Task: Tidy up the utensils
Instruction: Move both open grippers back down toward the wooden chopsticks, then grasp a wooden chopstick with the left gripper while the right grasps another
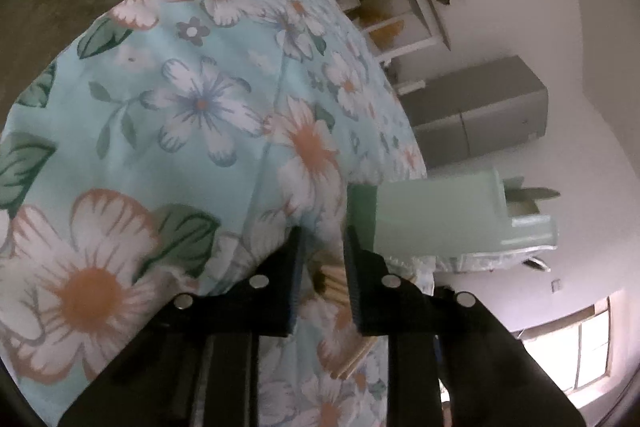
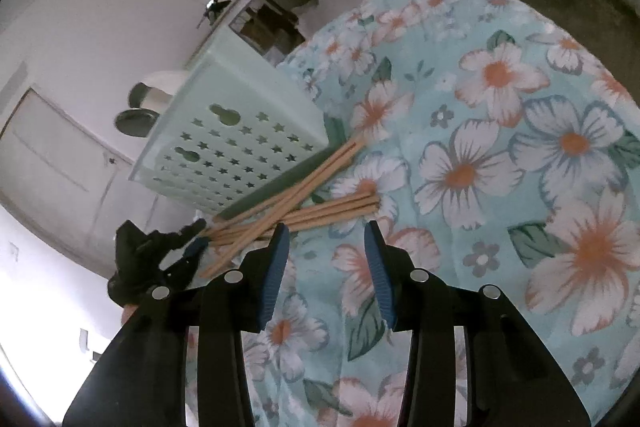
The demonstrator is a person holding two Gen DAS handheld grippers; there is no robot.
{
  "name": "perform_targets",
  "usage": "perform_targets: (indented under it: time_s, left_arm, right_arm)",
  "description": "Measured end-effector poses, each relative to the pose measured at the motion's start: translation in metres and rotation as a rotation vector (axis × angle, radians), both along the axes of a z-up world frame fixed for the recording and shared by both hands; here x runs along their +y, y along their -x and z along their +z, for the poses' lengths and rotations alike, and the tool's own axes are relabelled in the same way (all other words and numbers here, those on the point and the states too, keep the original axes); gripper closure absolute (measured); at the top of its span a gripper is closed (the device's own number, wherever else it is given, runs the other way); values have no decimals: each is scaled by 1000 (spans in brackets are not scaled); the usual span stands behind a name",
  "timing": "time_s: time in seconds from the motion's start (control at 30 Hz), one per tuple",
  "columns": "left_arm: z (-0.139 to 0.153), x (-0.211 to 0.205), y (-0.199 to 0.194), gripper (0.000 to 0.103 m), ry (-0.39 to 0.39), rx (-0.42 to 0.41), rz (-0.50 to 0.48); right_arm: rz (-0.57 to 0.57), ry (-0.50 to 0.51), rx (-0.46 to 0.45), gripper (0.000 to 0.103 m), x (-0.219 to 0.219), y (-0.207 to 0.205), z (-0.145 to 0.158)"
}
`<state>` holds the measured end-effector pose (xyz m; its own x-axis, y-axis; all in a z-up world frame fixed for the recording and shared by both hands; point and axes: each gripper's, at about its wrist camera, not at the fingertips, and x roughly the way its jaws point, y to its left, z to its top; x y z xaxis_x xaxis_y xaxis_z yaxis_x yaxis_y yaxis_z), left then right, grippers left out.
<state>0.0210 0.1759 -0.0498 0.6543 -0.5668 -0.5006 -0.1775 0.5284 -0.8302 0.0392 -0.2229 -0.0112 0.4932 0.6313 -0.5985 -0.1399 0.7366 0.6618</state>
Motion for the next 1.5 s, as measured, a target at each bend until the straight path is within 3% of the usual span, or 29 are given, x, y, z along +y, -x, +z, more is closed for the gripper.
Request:
perform_targets:
  time_s: [0.07,0.2,0.33,0.5,0.6,0.7,0.87,1.03,1.17,1.33,1.5]
  left_arm:
    - [-1,-1,3,99,-15,0,36]
    - [10,2,17,100,-65,-50,81]
    - [57,8,39,100,-218,-181,136]
    - [136,16,80,100,-460,-382,240]
    - [170,15,94,100,-563,-457,260]
    - [184,9,103,100,-622,-497,265]
    - [189,-18,101,100,-677,-552,232]
    - [183,-25,90,100,-645,-548,208]
    - [180,-25,88,100,-629,-535,213]
    - [184,-28,92,100,-646,-537,213]
    - [198,-37,101,100,-683,-571,202]
  right_arm:
    - [-6,-6,12,64,0,-2,-6]
    - [-17,-26,33,64,-5,-11,-10]
    - [-9,-20,48,64,0,-26,-6]
    - [-21,-46,107,64,6,-50,-11]
    - [-57,-61,142,64,6,-66,-17]
    - [-95,-66,189,64,5,-78,-26]
    - [-126,-97,231,70,6,-86,-40]
    - [-146,-146,253,89,4,-87,-49]
    - [-166,-191,238,92,-5,-80,-48]
    - [-192,-155,155,93,-18,-59,-24]
    - [-213,-57,-54,95,-35,-18,44]
